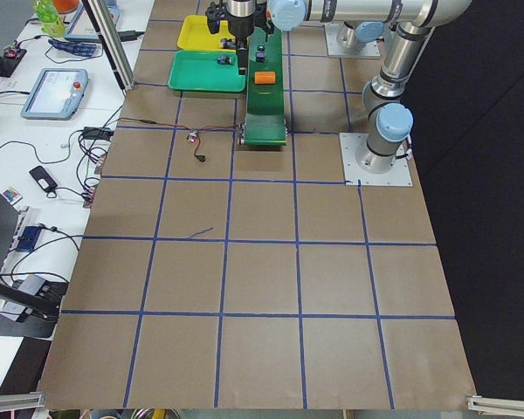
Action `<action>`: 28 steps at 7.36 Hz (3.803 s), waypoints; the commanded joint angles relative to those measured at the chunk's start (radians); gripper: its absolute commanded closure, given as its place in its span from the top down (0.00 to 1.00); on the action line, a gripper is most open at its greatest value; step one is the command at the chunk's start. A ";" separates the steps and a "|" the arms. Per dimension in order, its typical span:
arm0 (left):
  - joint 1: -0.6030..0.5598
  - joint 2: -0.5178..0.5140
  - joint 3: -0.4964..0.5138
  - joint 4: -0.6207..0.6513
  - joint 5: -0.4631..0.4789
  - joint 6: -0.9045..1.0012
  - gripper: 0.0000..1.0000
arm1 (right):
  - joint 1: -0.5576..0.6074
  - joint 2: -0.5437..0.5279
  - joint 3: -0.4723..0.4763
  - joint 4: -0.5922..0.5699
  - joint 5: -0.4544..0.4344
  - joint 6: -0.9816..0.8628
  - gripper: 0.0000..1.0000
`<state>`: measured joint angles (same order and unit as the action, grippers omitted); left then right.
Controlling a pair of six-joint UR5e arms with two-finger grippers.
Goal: Sort buttons by color to trays
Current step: 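Grasp the green-capped button on the belt with the right gripper, then drop the green-capped button into the green tray with the right gripper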
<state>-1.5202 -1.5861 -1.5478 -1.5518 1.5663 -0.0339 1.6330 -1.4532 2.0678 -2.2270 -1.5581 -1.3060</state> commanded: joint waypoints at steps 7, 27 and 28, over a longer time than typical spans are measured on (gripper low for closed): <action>0.002 0.000 0.000 -0.001 -0.003 -0.003 1.00 | -0.010 -0.007 0.046 -0.022 0.053 -0.059 1.00; 0.002 -0.011 0.021 -0.010 -0.008 0.002 1.00 | 0.111 0.306 -0.426 0.032 0.128 0.005 1.00; 0.002 -0.011 0.020 -0.010 -0.008 0.002 1.00 | 0.108 0.286 -0.466 0.112 0.127 0.005 1.00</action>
<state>-1.5189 -1.5967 -1.5271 -1.5621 1.5609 -0.0317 1.7453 -1.1505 1.6464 -2.1800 -1.4386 -1.3009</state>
